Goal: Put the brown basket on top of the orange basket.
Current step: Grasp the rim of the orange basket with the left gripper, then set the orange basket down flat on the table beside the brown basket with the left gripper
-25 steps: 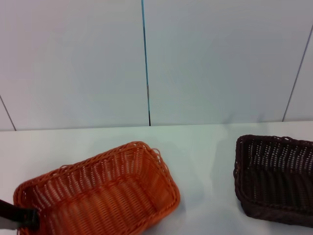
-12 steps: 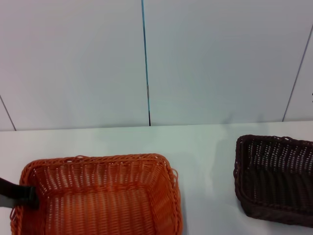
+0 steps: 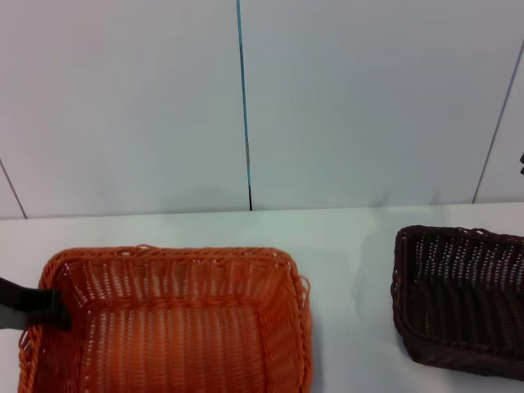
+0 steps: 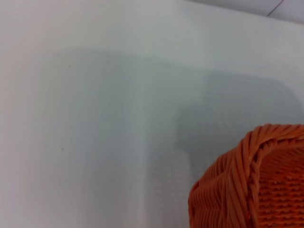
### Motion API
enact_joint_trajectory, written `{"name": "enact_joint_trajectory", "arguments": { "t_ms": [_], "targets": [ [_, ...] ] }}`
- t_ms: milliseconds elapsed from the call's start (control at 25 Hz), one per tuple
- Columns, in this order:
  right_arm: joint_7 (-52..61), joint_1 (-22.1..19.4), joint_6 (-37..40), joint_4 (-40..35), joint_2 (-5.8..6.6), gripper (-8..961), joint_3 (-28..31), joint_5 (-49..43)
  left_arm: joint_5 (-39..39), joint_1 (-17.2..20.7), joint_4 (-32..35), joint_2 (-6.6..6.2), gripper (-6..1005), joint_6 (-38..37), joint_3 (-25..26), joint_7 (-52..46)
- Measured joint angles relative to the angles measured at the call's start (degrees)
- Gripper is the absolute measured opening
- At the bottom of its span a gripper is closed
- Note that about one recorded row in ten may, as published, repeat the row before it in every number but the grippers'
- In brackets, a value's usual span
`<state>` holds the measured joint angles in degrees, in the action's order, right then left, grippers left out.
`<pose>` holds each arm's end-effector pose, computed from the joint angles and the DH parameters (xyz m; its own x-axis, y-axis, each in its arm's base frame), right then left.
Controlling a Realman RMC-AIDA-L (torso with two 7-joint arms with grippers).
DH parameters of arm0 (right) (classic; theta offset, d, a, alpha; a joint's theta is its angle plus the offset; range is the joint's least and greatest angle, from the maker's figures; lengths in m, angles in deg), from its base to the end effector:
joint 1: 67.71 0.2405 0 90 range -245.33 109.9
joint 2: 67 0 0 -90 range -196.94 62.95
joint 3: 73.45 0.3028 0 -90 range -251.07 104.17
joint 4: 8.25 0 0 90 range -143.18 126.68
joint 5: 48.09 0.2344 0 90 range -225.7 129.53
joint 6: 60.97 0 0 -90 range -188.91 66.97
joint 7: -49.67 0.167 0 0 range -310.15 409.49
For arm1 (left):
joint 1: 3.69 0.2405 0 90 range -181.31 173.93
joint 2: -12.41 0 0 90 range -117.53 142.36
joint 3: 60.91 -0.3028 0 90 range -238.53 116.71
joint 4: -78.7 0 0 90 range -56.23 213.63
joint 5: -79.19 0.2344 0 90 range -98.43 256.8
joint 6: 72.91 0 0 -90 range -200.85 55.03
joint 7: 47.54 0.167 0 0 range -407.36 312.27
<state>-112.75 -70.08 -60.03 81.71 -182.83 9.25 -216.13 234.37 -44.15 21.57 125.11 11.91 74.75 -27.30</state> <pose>0.2647 0.3876 0.0642 -0.5666 0.0712 0.8209 0.8235 0.0811 0.5614 -0.3188 0.4547 0.0616 0.1818 0.9383 0.2941 0.9033 -0.0412 -0.4270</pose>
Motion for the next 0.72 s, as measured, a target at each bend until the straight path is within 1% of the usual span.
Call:
{"name": "enact_joint_trajectory", "arguments": {
  "t_ms": [40, 80, 120, 200, 320, 560, 720],
  "targets": [
    [0.0, 0.1, -0.3, -0.1, 0.0, 917, 0.0, 0.0, -0.8, 0.0, 0.2, -0.37, 125, 0.4, 0.3, 0.0],
    [0.0, 0.2, -0.8, -0.1, 0.0, 917, 0.0, 0.0, -0.8, 0.0, 0.2, -0.37, 125, 0.4, 0.3, 0.0],
    [0.0, 0.3, -1.1, -0.1, 0.0, 916, 0.0, 0.0, -2.1, 0.0, 0.4, -0.98, 125, 0.9, 0.8, 0.0],
    [0.0, 0.4, -1.6, -0.1, 0.0, 916, 0.0, 0.0, -3.5, -0.1, 1.0, -1.71, 126, 1.4, 1.3, 0.0],
    [0.0, 0.4, -1.8, -0.1, 0.0, 916, 0.0, 0.0, -4.1, -0.4, 1.6, -2.31, 127, 1.5, 1.3, 0.0],
    [0.0, 0.3, -2.6, 0.2, 0.0, 916, 0.0, 0.0, -4.3, -1.9, 3.8, -2.96, 129, 1.7, 1.3, 0.7],
    [0.0, 0.3, -2.6, 0.3, 0.0, 916, 0.0, 0.0, -4.3, -2.2, 4.6, -3.1, 131, 1.8, 1.3, 1.1]
  ]
}}
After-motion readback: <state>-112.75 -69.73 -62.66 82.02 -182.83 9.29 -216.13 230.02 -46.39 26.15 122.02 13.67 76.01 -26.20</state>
